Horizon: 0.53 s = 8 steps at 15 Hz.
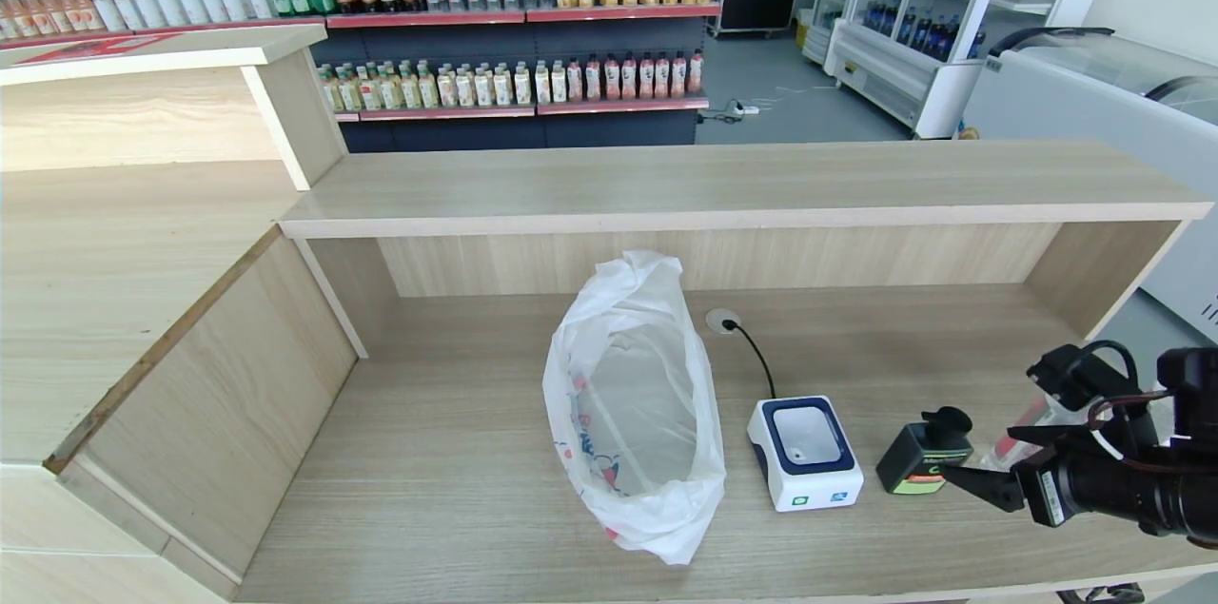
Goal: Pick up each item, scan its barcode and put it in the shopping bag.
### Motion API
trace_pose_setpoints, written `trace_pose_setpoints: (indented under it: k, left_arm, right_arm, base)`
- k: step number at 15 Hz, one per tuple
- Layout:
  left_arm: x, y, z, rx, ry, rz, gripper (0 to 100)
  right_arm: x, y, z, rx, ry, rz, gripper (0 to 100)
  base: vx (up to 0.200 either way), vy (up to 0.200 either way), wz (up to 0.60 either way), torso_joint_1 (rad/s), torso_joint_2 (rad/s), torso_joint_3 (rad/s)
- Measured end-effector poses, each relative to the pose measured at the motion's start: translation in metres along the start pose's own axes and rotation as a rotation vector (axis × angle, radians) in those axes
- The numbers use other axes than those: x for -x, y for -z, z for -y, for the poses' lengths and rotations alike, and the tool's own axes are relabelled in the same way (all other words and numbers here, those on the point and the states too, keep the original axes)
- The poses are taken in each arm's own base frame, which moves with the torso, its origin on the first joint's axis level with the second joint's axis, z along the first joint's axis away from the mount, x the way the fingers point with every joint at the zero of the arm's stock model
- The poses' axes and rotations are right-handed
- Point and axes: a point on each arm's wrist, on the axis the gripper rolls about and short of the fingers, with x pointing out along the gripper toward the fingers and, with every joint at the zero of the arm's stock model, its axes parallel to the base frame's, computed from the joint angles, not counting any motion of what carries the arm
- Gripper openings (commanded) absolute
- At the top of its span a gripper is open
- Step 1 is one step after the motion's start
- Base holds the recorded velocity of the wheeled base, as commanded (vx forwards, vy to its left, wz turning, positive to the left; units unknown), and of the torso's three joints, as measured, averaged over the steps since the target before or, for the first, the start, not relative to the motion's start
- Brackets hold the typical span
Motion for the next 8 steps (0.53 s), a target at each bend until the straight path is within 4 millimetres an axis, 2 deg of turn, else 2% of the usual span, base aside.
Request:
trace_pose_setpoints:
  k: [5, 8]
  left_arm:
    - [0.0, 0.0, 0.0, 0.0, 0.0, 0.0, 100]
    - [0.0, 0.0, 0.0, 0.0, 0.0, 0.0, 100]
  right_arm:
    - [-0.001, 0.012, 0.013, 0.023, -0.004, -0.02, 100]
    - [-0.01, 0.014, 0.019, 0.042, -0.034, -0.016, 100]
  base:
    - [0.0, 0.0, 0.0, 0.0, 0.0, 0.0]
    - [0.0, 0.0, 0.0, 0.0, 0.0, 0.0]
